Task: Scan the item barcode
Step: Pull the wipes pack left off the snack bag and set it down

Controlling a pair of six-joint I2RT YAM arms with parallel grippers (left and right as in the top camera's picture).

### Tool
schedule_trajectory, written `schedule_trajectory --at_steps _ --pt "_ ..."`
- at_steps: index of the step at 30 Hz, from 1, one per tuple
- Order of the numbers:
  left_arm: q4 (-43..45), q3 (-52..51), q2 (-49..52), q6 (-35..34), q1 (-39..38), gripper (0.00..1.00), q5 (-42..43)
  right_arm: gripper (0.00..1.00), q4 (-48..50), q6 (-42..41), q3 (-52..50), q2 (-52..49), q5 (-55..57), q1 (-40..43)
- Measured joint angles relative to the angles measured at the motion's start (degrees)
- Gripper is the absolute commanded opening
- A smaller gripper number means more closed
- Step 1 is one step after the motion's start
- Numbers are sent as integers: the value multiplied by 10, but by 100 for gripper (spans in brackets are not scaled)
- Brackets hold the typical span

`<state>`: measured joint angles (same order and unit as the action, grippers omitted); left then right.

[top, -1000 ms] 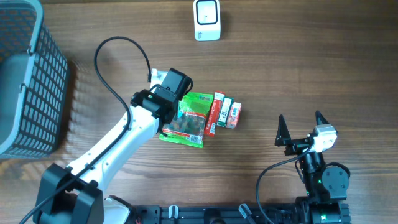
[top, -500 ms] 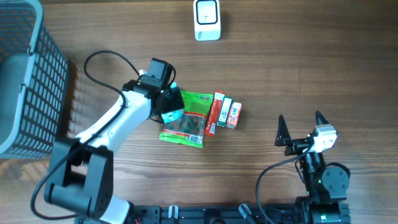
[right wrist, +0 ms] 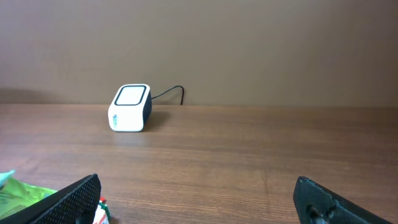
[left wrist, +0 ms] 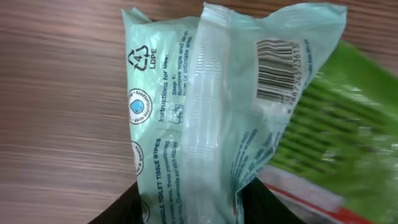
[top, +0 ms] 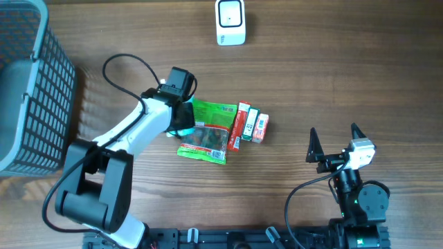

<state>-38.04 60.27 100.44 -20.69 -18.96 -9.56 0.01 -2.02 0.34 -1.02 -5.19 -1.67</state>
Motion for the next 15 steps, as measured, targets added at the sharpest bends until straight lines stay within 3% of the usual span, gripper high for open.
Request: schedule_trajectory --at_steps 1,3,4,5,6,8,10,13,15 --pt "-1 0 -7 19 4 58 -24 100 0 0 0 0 0 0" --pt "-1 0 -20 58 10 64 -57 100 0 0 0 0 0 0" --pt "0 0 -27 76 13 75 -72 100 0 0 0 0 0 0" --pt "0 0 -35 100 14 93 -87 100 0 0 0 0 0 0" --pt "-1 0 -41 119 14 98 -99 100 0 0 0 0 0 0" --pt "-1 0 -50 145 14 98 -118 100 0 0 0 0 0 0" --pt "-1 0 -64 155 14 82 -130 100 0 0 0 0 0 0" --pt "-1 0 -100 131 26 37 -115 100 0 0 0 0 0 0" --pt "0 0 -119 112 48 20 -86 100 0 0 0 0 0 0"
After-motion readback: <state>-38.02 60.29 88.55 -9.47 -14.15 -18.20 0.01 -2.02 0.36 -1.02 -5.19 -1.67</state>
